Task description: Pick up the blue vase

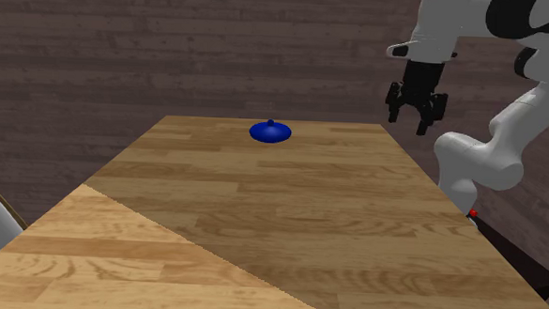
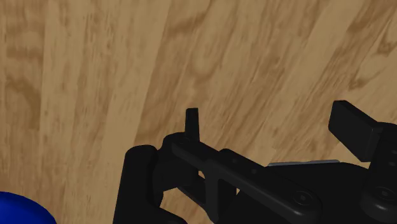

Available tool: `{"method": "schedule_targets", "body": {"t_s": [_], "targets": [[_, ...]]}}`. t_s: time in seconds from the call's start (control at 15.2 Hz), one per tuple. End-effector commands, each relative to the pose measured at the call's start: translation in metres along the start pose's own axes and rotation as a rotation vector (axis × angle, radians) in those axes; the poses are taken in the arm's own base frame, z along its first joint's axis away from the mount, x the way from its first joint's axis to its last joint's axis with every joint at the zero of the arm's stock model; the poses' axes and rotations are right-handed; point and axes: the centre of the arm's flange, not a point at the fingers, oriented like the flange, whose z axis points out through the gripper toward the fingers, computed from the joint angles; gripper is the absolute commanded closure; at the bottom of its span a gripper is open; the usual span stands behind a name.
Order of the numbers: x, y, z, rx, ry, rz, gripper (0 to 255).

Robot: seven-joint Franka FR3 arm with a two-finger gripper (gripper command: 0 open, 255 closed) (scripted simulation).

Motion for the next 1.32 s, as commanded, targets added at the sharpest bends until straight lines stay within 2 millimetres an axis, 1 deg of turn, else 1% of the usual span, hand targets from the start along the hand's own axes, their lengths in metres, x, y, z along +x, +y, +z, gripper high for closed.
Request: {"method": "schedule_targets", "body": {"t_s": [0.0, 1.25], "targets": [[0.0, 0.0, 0.0, 0.0, 0.0, 0.0, 0], [0.15, 0.196, 0.025, -0.013, 0.005, 0.069, 0]]}}
